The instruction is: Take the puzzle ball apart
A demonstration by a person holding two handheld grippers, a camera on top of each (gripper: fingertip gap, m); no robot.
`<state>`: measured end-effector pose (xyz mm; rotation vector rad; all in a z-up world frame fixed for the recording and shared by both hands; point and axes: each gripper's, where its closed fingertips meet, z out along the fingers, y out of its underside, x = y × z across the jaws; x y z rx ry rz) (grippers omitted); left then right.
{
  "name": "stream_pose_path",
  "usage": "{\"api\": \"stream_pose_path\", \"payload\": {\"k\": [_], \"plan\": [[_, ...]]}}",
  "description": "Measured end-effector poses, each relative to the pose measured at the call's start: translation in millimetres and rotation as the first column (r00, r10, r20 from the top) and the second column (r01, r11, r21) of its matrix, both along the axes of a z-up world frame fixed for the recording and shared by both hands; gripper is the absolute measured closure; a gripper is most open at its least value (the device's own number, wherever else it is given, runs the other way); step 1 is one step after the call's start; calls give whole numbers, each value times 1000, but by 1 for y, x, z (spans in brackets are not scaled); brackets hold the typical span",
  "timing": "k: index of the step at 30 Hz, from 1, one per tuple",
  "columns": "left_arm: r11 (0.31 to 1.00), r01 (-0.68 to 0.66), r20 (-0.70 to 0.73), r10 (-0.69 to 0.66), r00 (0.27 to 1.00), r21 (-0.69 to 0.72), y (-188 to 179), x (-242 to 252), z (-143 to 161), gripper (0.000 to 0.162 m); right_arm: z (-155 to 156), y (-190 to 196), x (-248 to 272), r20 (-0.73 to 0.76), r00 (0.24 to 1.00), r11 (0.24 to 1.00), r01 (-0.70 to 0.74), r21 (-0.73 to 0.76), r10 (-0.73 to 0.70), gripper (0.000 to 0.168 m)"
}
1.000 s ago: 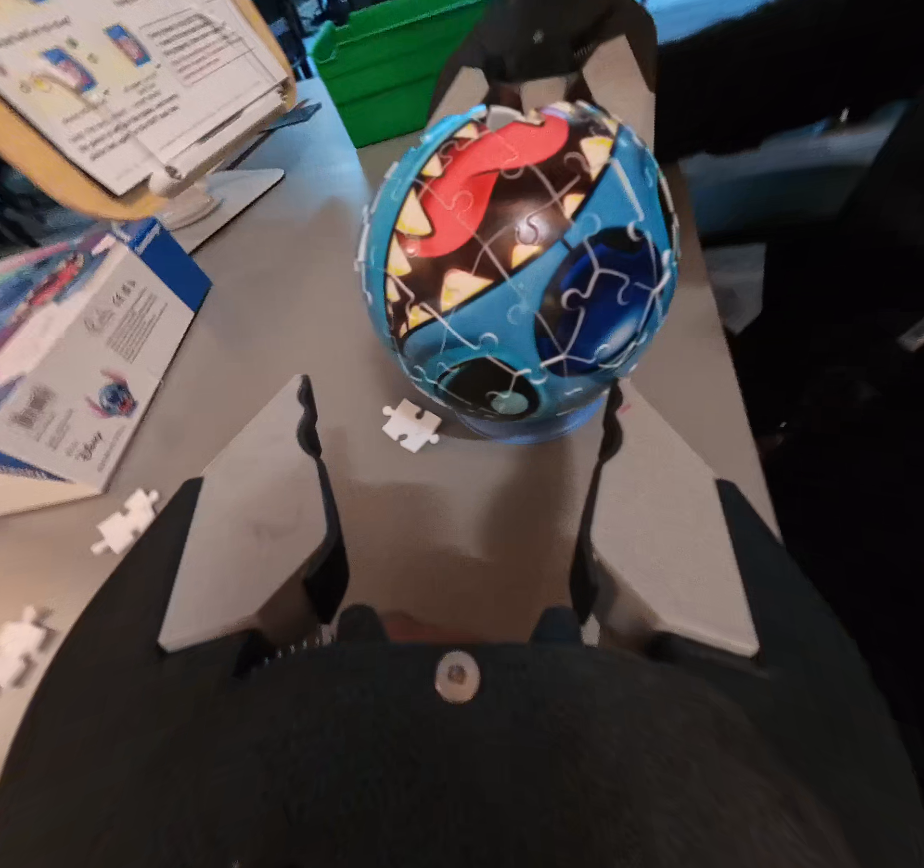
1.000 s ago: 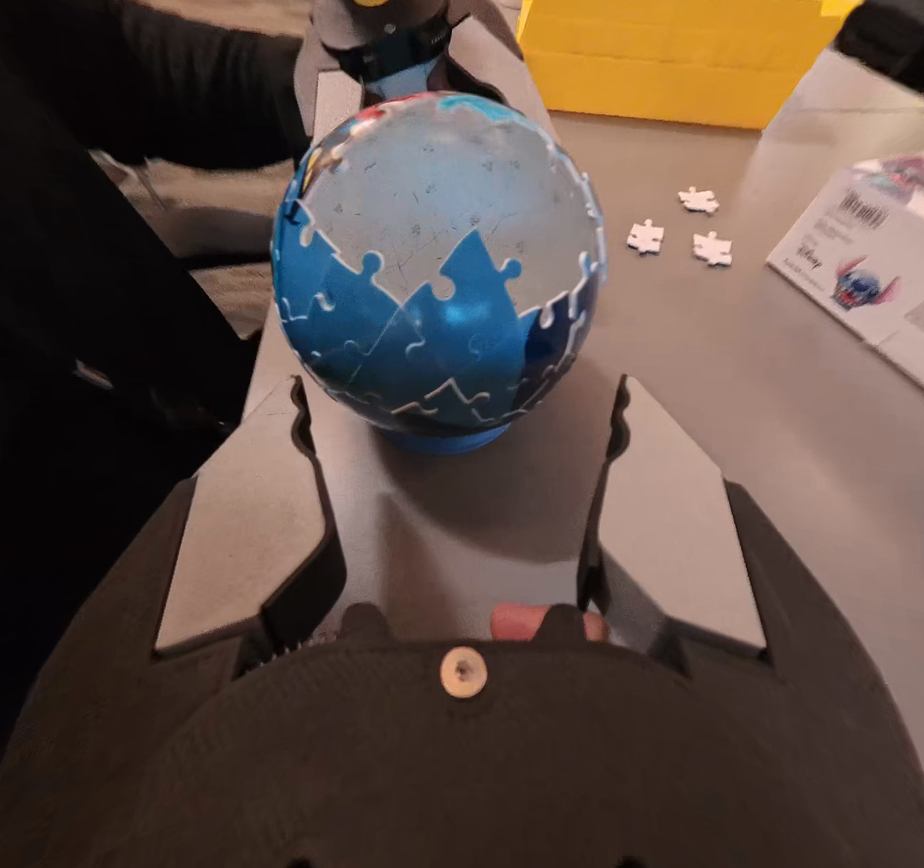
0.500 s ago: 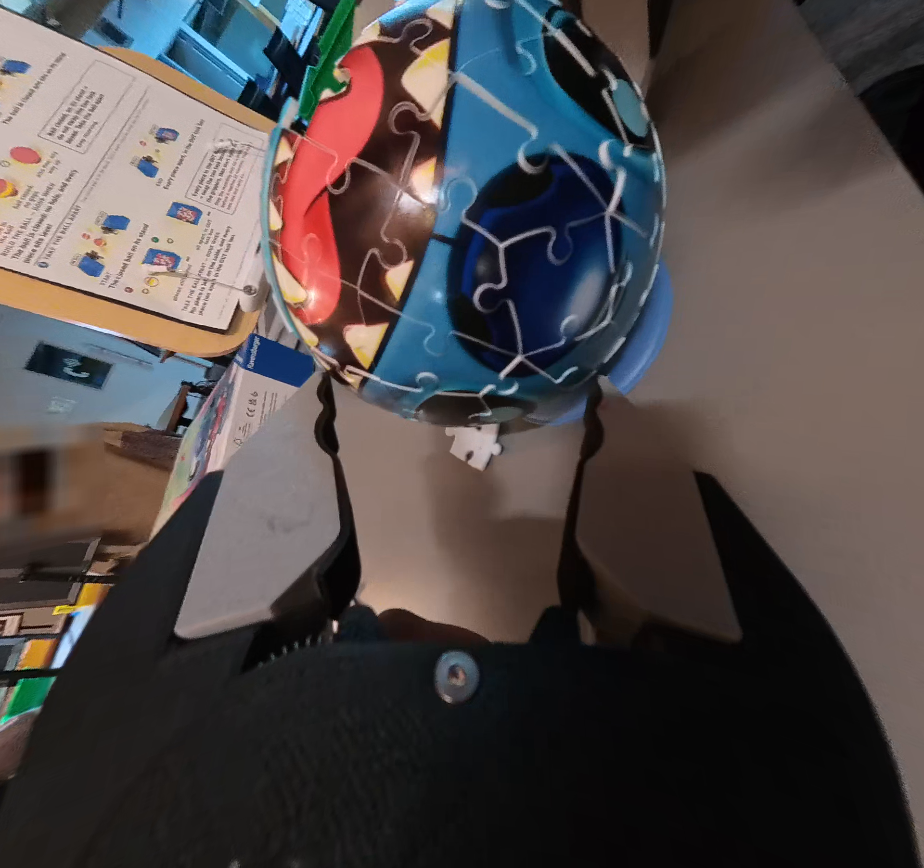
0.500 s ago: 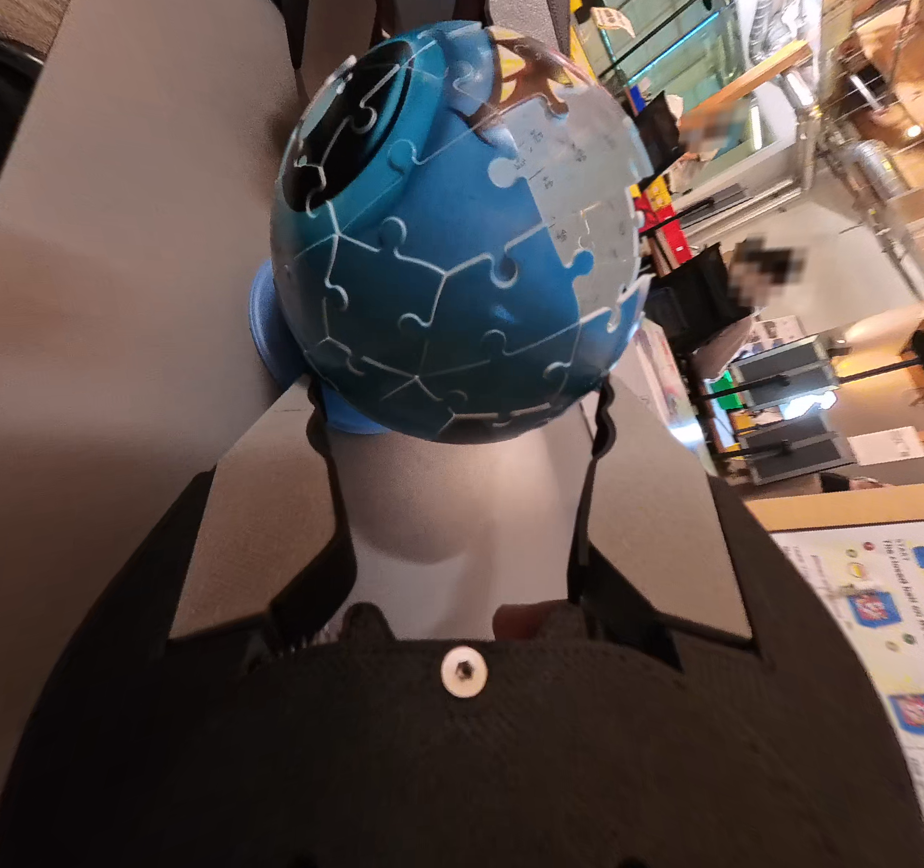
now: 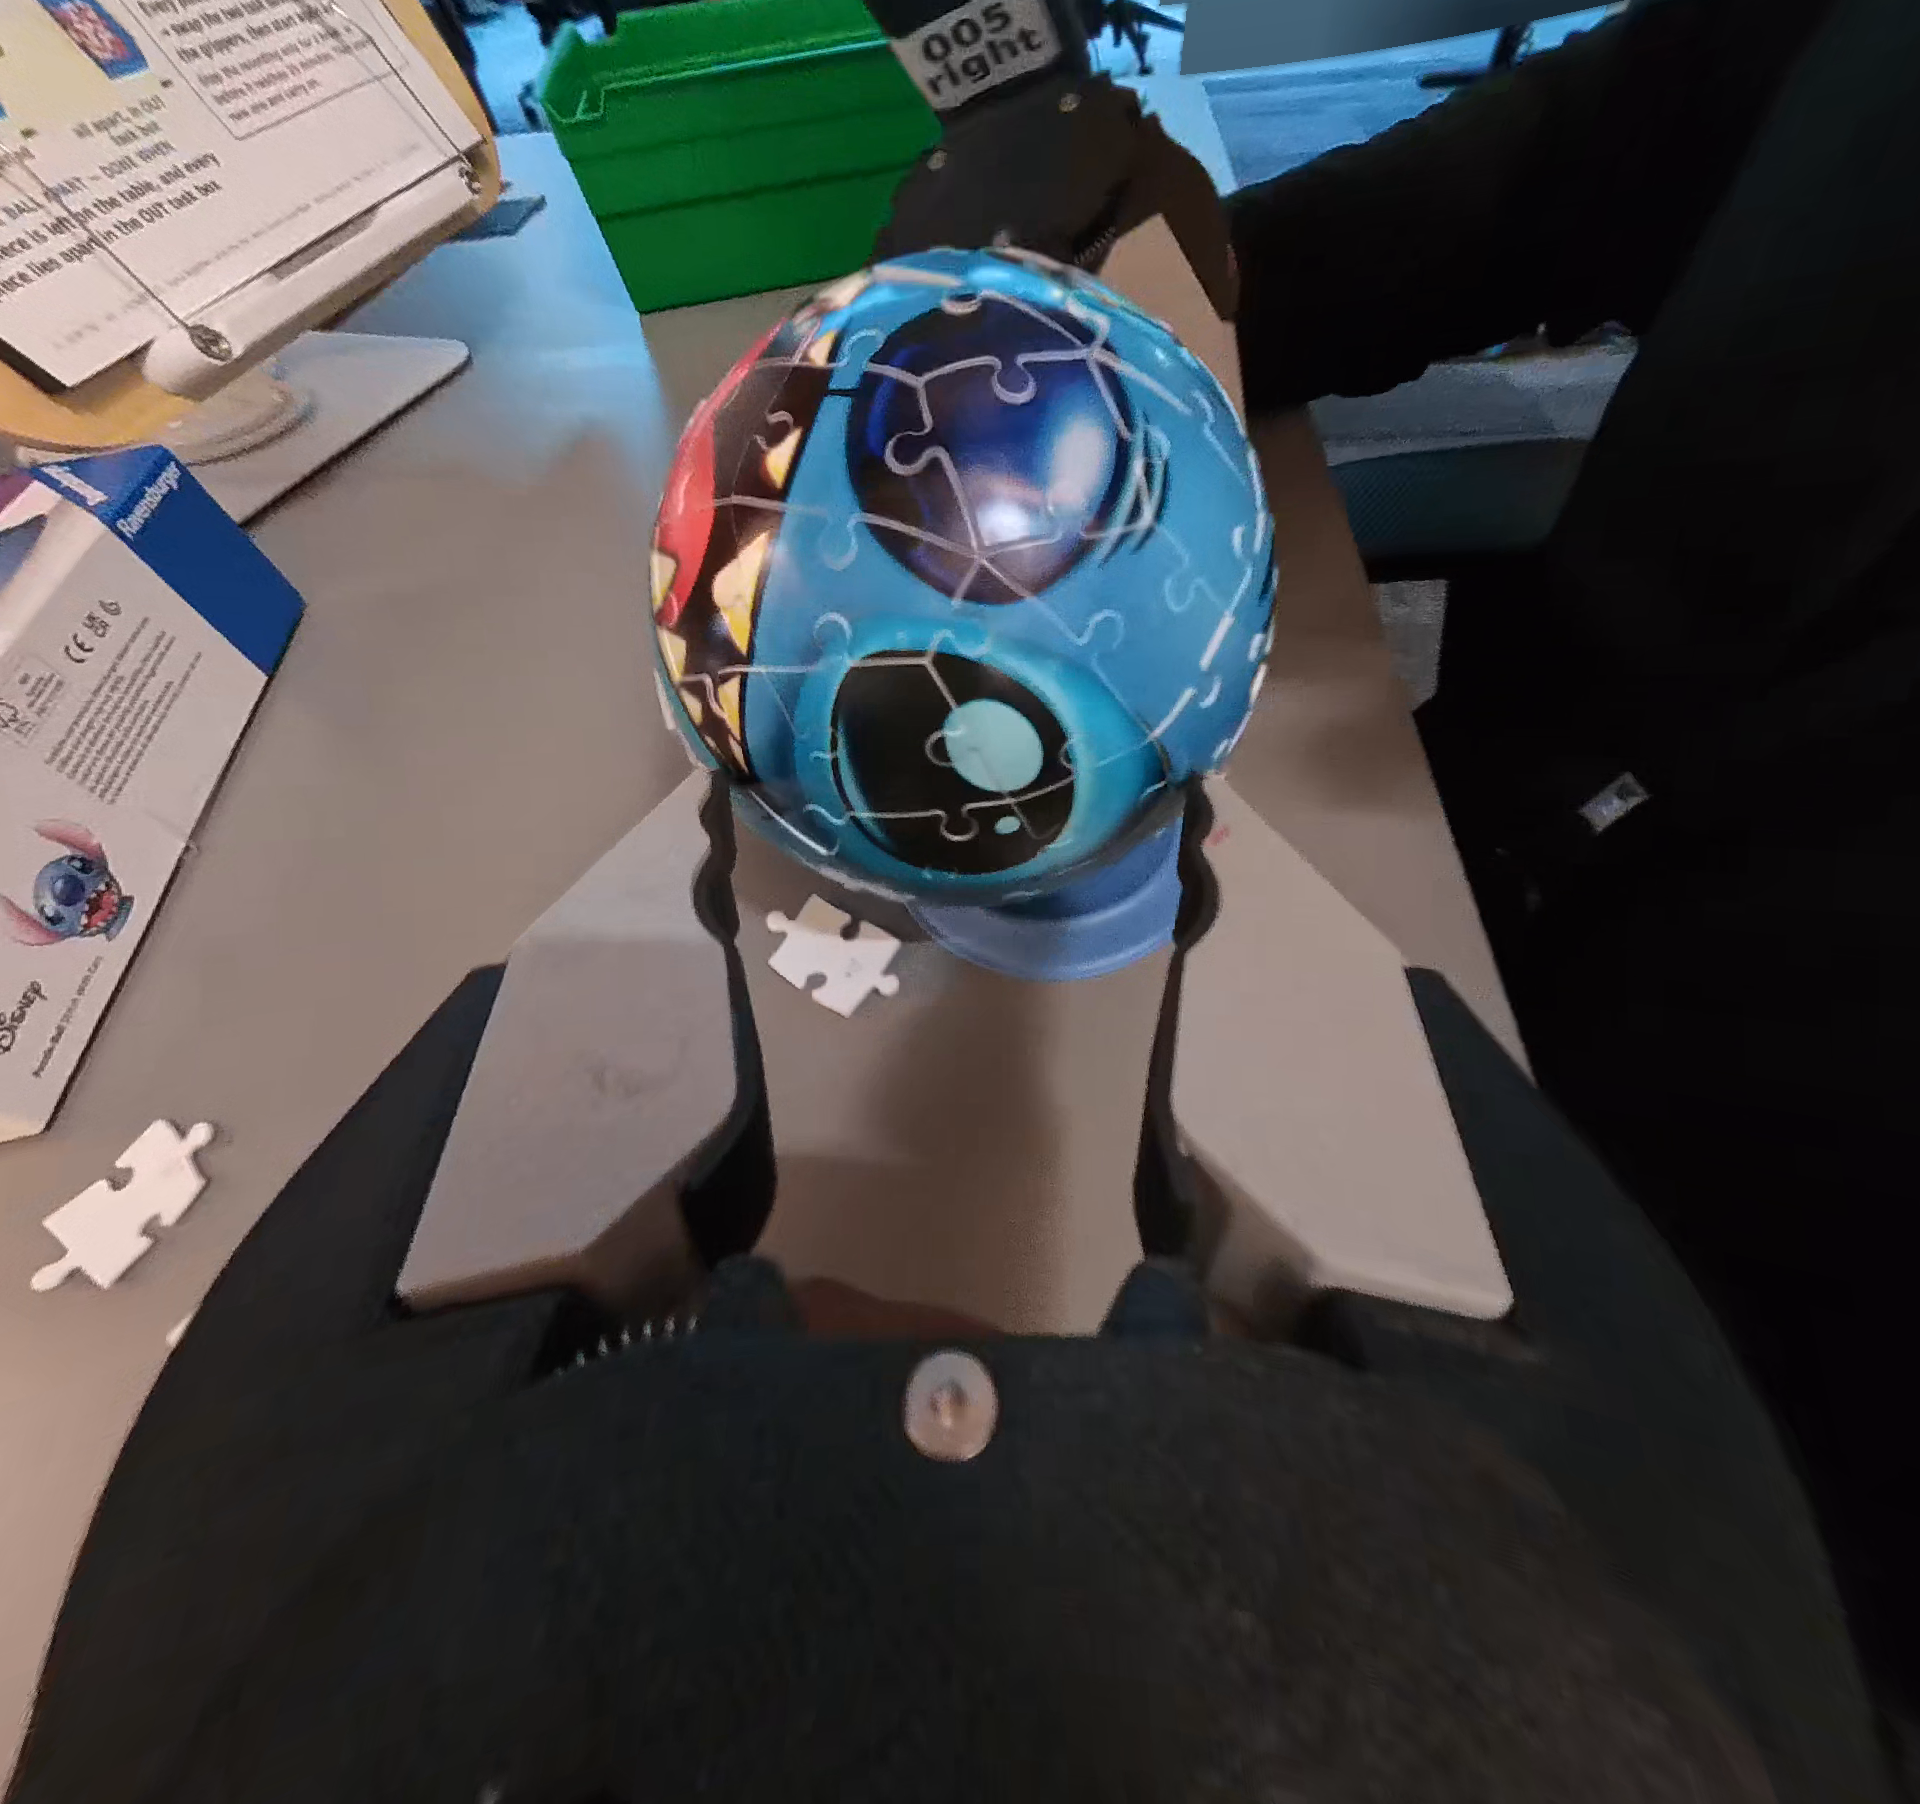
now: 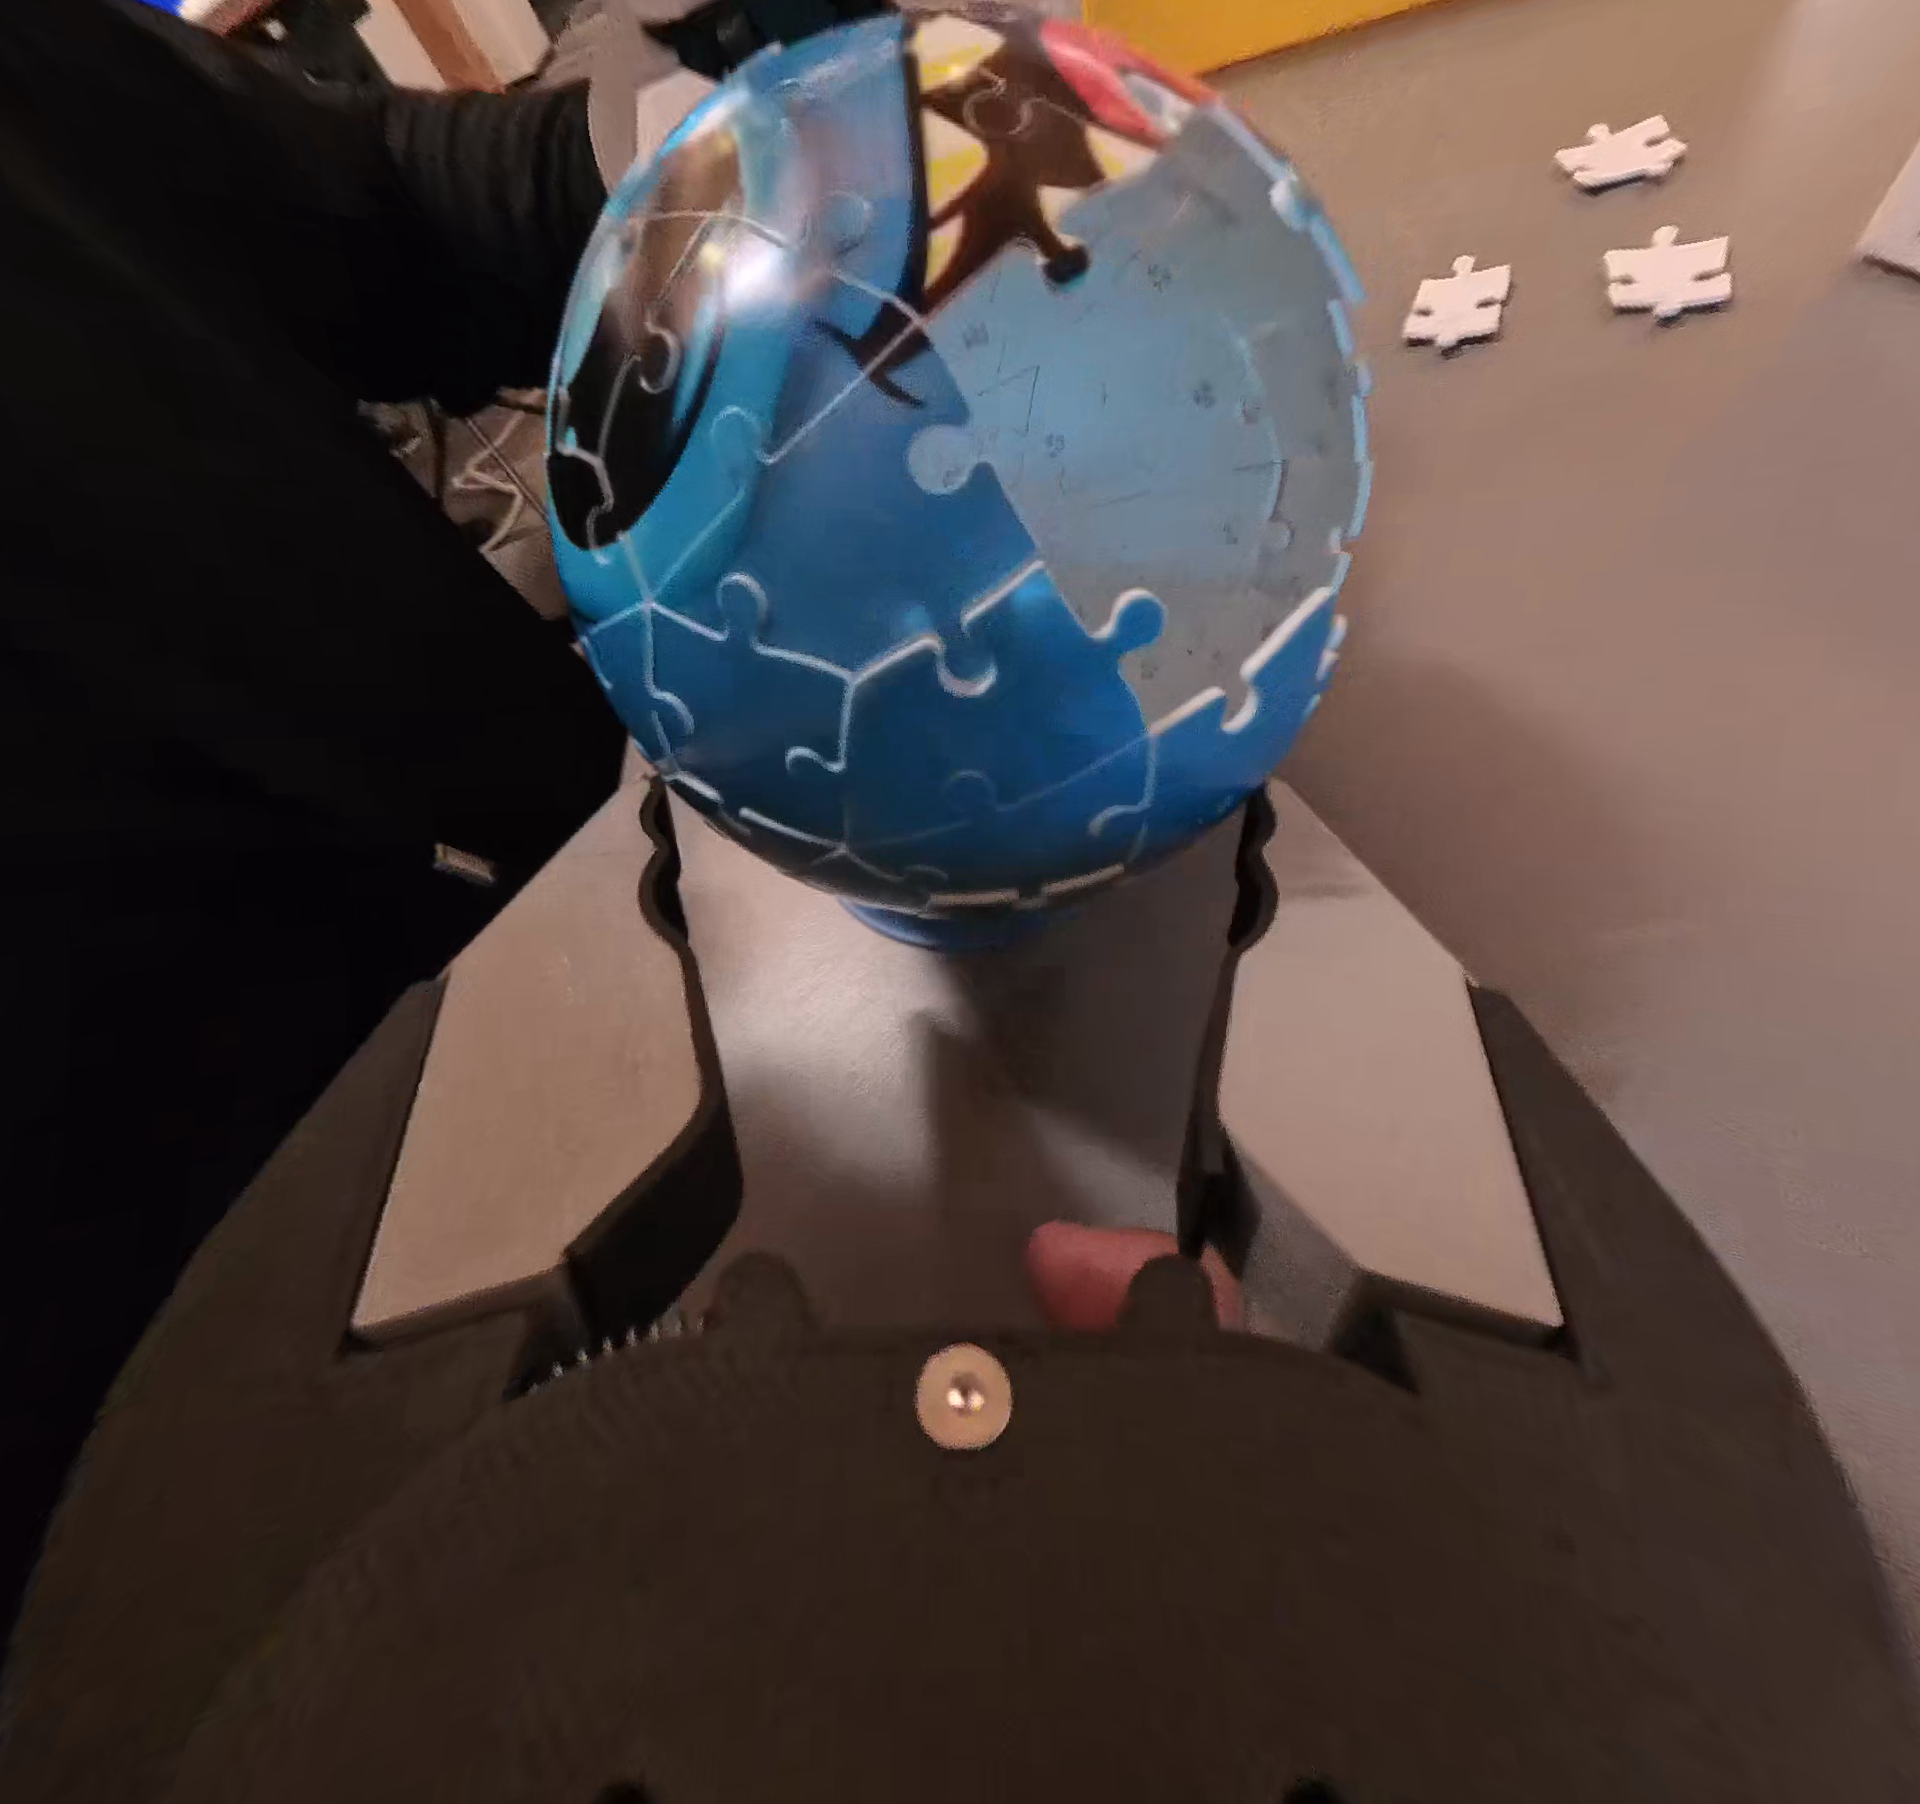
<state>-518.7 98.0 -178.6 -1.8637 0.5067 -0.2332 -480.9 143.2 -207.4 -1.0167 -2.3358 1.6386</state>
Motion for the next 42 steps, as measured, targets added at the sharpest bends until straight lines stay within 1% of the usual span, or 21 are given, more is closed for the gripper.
{"api": "stream_pose_path", "payload": {"k": [2, 4, 5, 7, 9, 11, 15, 16, 18, 20, 22, 24, 28, 31, 33, 34, 36, 38, 39, 41, 42], "plan": [[1000, -15, -5, 15, 1000, 10, 0, 2, -3, 77, 1, 2, 1, -7, 1000, 1000, -3, 6, 3, 64], [999, -32, -42, 33, 999, 23, 0, 1, -4, 77, -3, 7, -2, -29, 999, 998, 22, 62, -21, 59], [998, -42, -93, 45, 995, 36, -1, -1, -7, 76, -6, 11, -4, -51, 998, 994, 46, 95, -41, 56], [995, -55, -232, 72, 970, 81, -3, -6, -11, 65, -6, 17, -6, -110, 991, 986, 88, 141, -73, 52], [992, -39, -365, 79, 928, 116, -5, -9, -15, 66, -2, 22, -7, -222, 970, 969, 141, 202, -95, 52], [990, -28, -507, 96, 857, 140, -4, -13, -17, 61, 1, 26, -6, -346, 934, 939, 192, 286, -86, 53], [975, 31, -656, 124, 745, 220, 6, -11, -10, 63, 10, 26, -9, -580, 814, 833, 331, 443, -15, 54], [973, 50, -672, 118, 731, 226, 8, -9, -10, 62, 11, 24, -11, -617, 787, 807, 360, 468, 7, 55], [973, 68, -678, 103, 728, 221, 12, -7, -12, 68, 10, 20, -13, -664, 746, 762, 396, 512, 58, 57], [974, 71, -660, 91, 746, 214, 14, -5, -14, 70, 7, 17, -15, -677, 732, 741, 412, 531, 78, 55], [981, 56, -617, 74, 783, 188, 14, -4, -15, 70, 8, 16, -14, -655, 754, 776, 385, 499, 47, 55], [989, 44, -525, 37, 850, 141, 13, -1, -14, 69, 9, 13, -12, -591, 806, 836, 325, 442, 0, 54], [999, 22, -286, -8, 958, 45, 12, 0, -4, 73, 15, 13, -10, -410, 904, 944, 234, 235, -122, 57], [1000, -14, -140, 17, 990, 21, 12, -3, 2, 80, 12, 20, -11, -215, 959, 976, 207, 73, -187, 58], [999, -32, -85, 34, 996, 27, 12, -4, 5, 83, 15, 26, -11, -164, 963, 976, 217, 4, -213, 58], [999, -44, -70, 46, 997, 30, 13, -5, 6, 80, 15, 29, -11, -147, 964, 975, 224, -6, -222, 58], [998, -60, -92, 62, 994, 31, 14, -7, 3, 72, 13, 35, -10, -149, 960, 970, 243, 12, -239, 53], [994, -65, -192, 80, 978, 84, 13, -8, -1, 65, 14, 38, -7, -218, 944, 961, 268, 66, -248, 51], [992, -55, -250, 83, 965, 116, 11, -6, -2, 66, 16, 38, -4, -267, 934, 958, 271, 93, -238, 51], [982, -19, -406, 96, 909, 190, 9, 0, -4, 67, 16, 37, 2, -371, 907, 941, 282, 186, -199, 51], [973, 1, -499, 117, 859, 230, 10, 2, -4, 67, 15, 36, 3, -427, 888, 923, 293, 248, -168, 51]]}}
